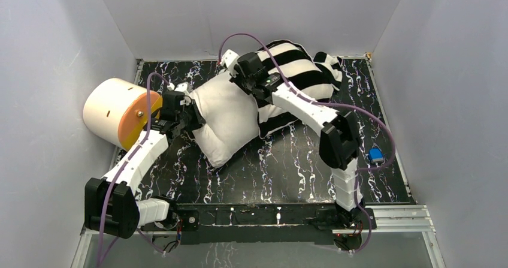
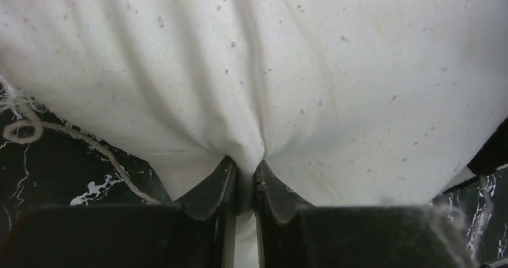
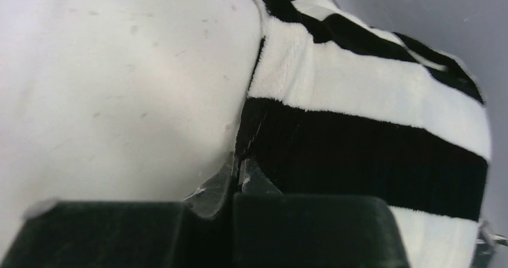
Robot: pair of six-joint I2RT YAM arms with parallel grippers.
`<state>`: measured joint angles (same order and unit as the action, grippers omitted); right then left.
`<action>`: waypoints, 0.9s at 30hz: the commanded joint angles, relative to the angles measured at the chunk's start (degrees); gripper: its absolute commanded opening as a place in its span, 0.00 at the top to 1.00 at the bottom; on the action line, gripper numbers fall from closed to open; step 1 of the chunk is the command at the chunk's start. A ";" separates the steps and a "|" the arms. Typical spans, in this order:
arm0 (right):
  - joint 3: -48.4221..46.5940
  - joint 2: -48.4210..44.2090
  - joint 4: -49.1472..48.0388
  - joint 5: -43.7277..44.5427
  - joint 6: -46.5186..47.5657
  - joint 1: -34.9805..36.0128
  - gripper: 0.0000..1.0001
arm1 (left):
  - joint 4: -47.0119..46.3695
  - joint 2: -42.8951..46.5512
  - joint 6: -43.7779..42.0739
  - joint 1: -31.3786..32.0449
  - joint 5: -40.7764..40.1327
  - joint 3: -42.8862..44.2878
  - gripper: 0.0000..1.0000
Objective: Put the pillow into the pillowcase
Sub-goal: Stuff the pillow into the pillowcase.
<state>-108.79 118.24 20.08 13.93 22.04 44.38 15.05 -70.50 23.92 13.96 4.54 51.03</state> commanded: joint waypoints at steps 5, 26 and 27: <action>19.14 -20.04 -8.81 -23.64 -24.54 7.53 1.00 | -13.81 -0.30 1.55 0.11 14.16 -3.67 1.00; 36.80 -29.75 -19.50 -3.07 -42.17 9.85 0.99 | -22.11 -1.36 15.54 7.28 19.40 -5.31 0.95; 37.76 -32.09 -16.73 -2.42 -41.70 9.85 0.99 | -22.70 -0.52 16.74 7.99 19.24 -5.78 0.93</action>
<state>-73.60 96.86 -4.78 8.71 -18.09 50.63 -1.54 -73.91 34.50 18.31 15.92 46.33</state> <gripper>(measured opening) 0.020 0.048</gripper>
